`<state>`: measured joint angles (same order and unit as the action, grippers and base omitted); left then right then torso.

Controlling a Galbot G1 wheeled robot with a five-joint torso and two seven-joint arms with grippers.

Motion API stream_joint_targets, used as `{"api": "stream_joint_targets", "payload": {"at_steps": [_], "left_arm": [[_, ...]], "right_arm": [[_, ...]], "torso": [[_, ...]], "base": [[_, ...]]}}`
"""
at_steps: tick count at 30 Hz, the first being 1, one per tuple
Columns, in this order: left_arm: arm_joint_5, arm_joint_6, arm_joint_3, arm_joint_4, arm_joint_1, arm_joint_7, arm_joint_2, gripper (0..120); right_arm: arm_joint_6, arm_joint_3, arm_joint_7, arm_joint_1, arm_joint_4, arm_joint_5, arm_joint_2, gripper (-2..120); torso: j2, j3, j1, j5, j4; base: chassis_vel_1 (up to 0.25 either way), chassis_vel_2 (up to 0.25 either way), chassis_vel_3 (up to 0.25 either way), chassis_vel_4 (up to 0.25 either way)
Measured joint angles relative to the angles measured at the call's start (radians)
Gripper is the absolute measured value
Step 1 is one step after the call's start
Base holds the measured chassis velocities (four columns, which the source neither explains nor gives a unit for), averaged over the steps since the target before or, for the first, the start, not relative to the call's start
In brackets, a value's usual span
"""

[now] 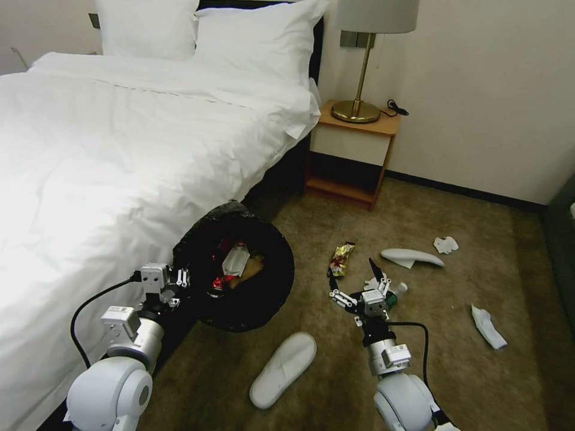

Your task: Pick up the trash bin, then pick up the garbage on the floor and place it into the trash bin.

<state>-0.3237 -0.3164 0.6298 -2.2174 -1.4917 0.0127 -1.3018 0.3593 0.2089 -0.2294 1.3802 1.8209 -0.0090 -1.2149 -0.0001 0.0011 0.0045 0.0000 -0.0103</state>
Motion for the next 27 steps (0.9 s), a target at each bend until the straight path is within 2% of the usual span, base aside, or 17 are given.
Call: {"api": "stream_joint_targets", "payload": {"at_steps": [6,17,21,22,23,24,26,27], "left_arm": [[0.000,-0.002,0.000,0.000,-0.001,0.000,0.007,2],[0.006,-0.005,-0.011,-0.009,-0.010,-0.008,0.002,2],[-0.003,-0.011,-0.013,-0.022,-0.016,-0.022,0.005,2],[-0.003,-0.011,-0.013,-0.022,-0.016,-0.022,0.005,2],[0.002,-0.016,-0.015,-0.030,-0.017,-0.025,0.002,2],[0.002,-0.016,-0.015,-0.030,-0.017,-0.025,0.002,2],[0.036,-0.023,-0.017,-0.051,-0.019,-0.028,-0.006,2],[0.036,-0.023,-0.017,-0.051,-0.019,-0.028,-0.006,2]], "right_arm": [[0.001,0.001,-0.009,-0.004,-0.003,-0.043,0.008,100],[-0.005,0.002,-0.029,-0.028,-0.012,-0.033,0.068,100],[-0.044,-0.007,0.014,-0.036,-0.006,0.000,0.165,100],[-0.044,-0.007,0.014,-0.036,-0.006,0.000,0.165,100],[-0.061,-0.022,0.053,-0.050,-0.004,0.033,0.224,100],[-0.061,-0.022,0.053,-0.050,-0.004,0.033,0.224,100],[-0.084,-0.055,0.142,-0.071,-0.007,0.108,0.306,100],[-0.084,-0.055,0.142,-0.071,-0.007,0.108,0.306,100]], "torso": [[0.000,-0.001,-0.001,0.0001,0.0001],[0.000,0.000,-0.001,0.0002,0.0000],[0.000,0.000,-0.001,0.0001,0.0000],[0.000,0.000,-0.001,0.0001,0.0000],[0.000,0.000,-0.001,0.0000,0.0000],[0.000,0.000,-0.001,0.0000,0.0000],[0.000,0.000,-0.001,0.0000,0.0000],[0.000,0.000,-0.001,0.0000,0.0000]], "base": [[0.008,-0.009,-0.004,0.007],[0.000,0.000,0.000,0.000],[0.000,0.000,0.000,0.000],[0.000,0.000,0.000,0.000],[0.000,0.000,0.000,0.000],[0.000,0.000,0.000,0.000],[0.000,0.000,0.000,0.000],[0.000,0.000,0.000,0.000]]}}
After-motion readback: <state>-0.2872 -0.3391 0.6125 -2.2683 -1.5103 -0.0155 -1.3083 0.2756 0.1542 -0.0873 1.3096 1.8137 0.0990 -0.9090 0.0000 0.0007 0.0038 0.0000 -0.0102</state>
